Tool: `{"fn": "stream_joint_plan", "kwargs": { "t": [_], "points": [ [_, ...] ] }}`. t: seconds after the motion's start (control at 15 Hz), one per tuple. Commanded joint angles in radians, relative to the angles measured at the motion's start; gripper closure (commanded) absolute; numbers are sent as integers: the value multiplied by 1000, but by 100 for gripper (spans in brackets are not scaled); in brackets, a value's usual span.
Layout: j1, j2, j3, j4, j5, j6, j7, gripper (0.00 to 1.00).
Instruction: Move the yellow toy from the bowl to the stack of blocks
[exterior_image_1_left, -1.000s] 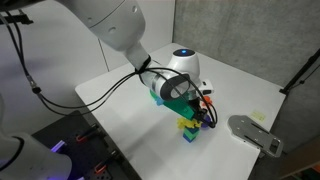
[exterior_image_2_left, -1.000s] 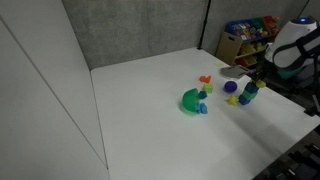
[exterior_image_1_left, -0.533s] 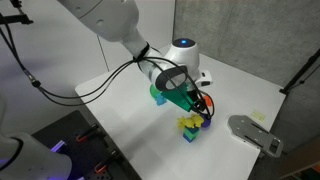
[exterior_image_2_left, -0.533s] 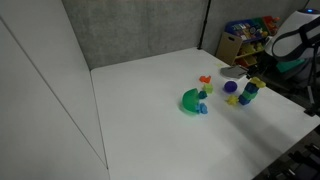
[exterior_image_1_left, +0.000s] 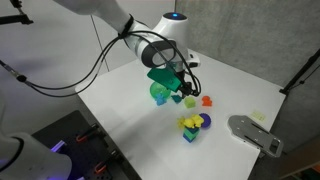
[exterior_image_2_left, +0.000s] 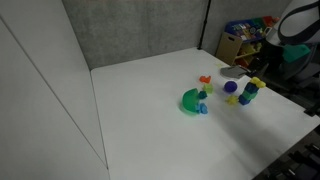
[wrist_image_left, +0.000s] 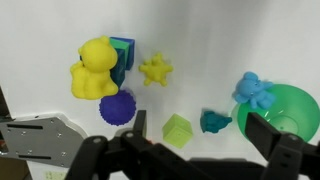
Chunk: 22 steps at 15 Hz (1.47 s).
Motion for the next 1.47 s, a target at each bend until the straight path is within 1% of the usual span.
{"fn": "stream_joint_plan", "kwargs": {
  "t": [0.0, 0.27, 0.6, 0.73, 0.87, 1.07, 1.2, 1.27, 1.4],
  "points": [
    [40, -117, -7, -30, 30, -167, -34, 0],
    [88, -231, -16, -33, 34, -379, -40, 0],
    [133, -358, -22, -14, -29, -589, -3, 0],
    [145, -410, -18, -18, -74, -647, 13, 0],
    [156, -462, -18, -33, -85, -668, 19, 0],
    [170, -511, -23, -42, -66, -692, 24, 0],
    [178, -527, -27, -48, -56, -704, 20, 0],
    [180, -492, -30, -28, -68, -691, 10, 0],
    [184, -498, -30, -31, -68, -691, 10, 0]
  ]
}}
